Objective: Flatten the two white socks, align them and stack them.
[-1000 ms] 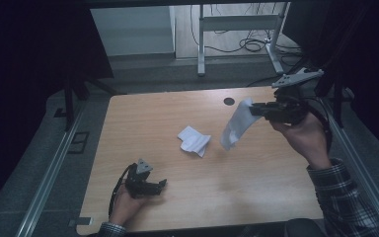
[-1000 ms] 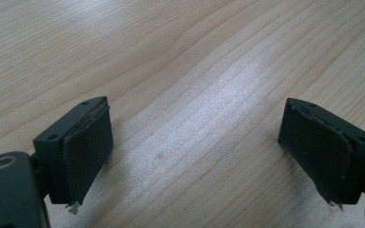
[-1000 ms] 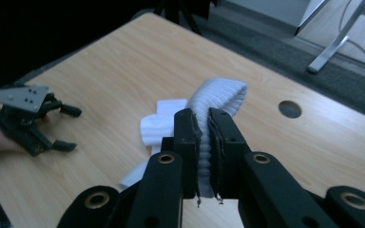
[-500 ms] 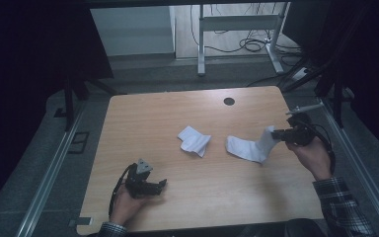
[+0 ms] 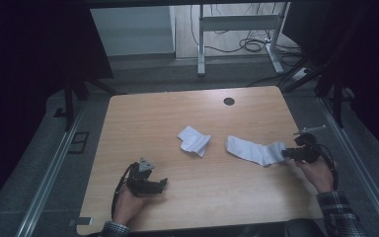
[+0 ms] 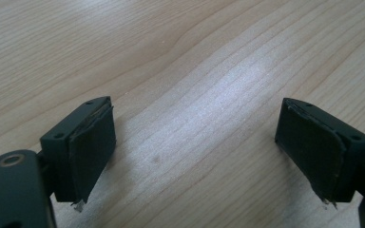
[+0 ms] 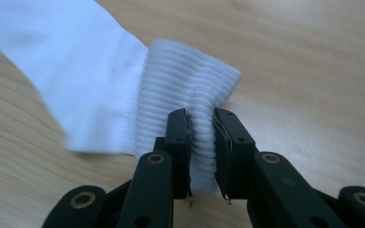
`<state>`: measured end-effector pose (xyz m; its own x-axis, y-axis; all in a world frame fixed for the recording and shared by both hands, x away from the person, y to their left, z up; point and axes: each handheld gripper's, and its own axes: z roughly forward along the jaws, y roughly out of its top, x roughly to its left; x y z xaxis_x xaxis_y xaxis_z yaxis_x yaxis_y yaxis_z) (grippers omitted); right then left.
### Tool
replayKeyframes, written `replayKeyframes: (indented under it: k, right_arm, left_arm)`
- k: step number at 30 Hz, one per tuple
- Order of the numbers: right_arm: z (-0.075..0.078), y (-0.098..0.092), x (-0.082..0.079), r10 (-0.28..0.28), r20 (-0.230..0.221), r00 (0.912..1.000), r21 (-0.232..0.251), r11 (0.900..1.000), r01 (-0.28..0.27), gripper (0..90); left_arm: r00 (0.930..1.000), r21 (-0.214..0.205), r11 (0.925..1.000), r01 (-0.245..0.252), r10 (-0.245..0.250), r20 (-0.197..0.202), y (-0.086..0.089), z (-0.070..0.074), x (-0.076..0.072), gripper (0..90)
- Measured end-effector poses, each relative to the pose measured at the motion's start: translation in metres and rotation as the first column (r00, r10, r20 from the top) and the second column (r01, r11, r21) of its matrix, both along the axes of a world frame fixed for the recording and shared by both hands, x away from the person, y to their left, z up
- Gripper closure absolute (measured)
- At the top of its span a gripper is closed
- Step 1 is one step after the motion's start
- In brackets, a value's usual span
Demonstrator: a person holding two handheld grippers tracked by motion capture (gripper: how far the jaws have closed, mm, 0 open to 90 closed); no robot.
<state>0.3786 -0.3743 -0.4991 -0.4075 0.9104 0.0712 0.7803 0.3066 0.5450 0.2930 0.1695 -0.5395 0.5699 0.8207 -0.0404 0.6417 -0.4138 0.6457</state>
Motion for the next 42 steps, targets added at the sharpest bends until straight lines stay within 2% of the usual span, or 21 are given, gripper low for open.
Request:
replayKeyframes:
  k: [1,3,4,8,10,13,18,22,25,29,32,37,42]
  right_arm:
    - [-0.008,-0.006,-0.001,-0.010,-0.004,0.9999,-0.043,0.9990,0.010,70.8]
    - [-0.010,-0.008,-0.002,-0.016,-0.004,0.9999,-0.046,0.9988,0.015,68.6]
    - [-0.012,-0.015,-0.003,-0.035,0.015,0.9993,-0.001,0.9994,0.035,63.6]
    - [-0.010,-0.019,-0.005,-0.029,0.041,0.9987,0.014,0.9995,0.029,58.9]
    - [-0.009,-0.019,-0.006,-0.025,0.056,0.9981,0.026,0.9994,0.024,57.2]
    - [-0.006,-0.018,-0.008,-0.017,0.072,0.9973,0.041,0.9991,0.014,56.5]
    - [-0.007,-0.018,-0.011,-0.010,0.092,0.9958,0.052,0.9986,0.005,57.3]
    - [-0.007,-0.017,-0.013,-0.007,0.098,0.9952,0.058,0.9983,0.001,58.7]
    - [-0.007,-0.016,-0.014,-0.001,0.104,0.9946,0.054,0.9985,-0.005,61.2]
    - [-0.006,-0.018,-0.015,0.001,0.109,0.9941,0.052,0.9986,-0.007,64.9]
    - [-0.006,-0.019,-0.016,0.001,0.111,0.9938,0.051,0.9987,-0.006,66.1]
    - [-0.007,-0.020,-0.017,-0.003,0.115,0.9933,0.051,0.9987,-0.003,65.5]
    - [-0.008,-0.019,-0.017,0.000,0.122,0.9925,0.048,0.9988,-0.006,64.6]
  left_arm:
    - [0.9997,-0.028,0.9995,0.016,-0.017,-0.019,-0.003,0.001,0.002,13.7]
    - [0.9995,-0.039,0.9990,0.021,-0.021,-0.023,-0.005,0.002,0.003,14.8]
    - [0.9994,-0.048,0.9986,0.023,-0.025,-0.024,-0.009,0.004,0.004,18.4]
    - [0.9989,-0.061,0.9971,0.046,-0.047,-0.008,-0.026,0.010,0.011,22.9]
    - [0.9985,-0.094,0.9940,0.056,-0.055,0.003,-0.040,0.014,0.016,26.2]
    - [0.9966,-0.119,0.9897,0.080,-0.077,0.029,-0.061,0.019,0.024,31.8]
    - [0.9895,-0.116,0.9838,0.137,-0.130,0.062,-0.095,0.028,0.038,44.2]
    - [0.9862,-0.154,0.9750,0.160,-0.151,0.067,-0.123,0.037,0.052,51.0]
    - [0.9826,-0.155,0.9712,0.181,-0.171,0.072,-0.143,0.042,0.063,57.9]
    - [0.9798,-0.124,0.9733,0.193,-0.185,0.077,-0.169,0.045,0.079,69.1]
    - [0.9805,-0.113,0.9756,0.188,-0.180,0.079,-0.186,0.046,0.090,73.0]
    - [0.9841,-0.079,0.9836,0.162,-0.155,0.086,-0.207,0.042,0.106,73.8]
    - [0.9914,-0.069,0.9906,0.118,-0.113,0.066,-0.218,0.031,0.118,71.6]
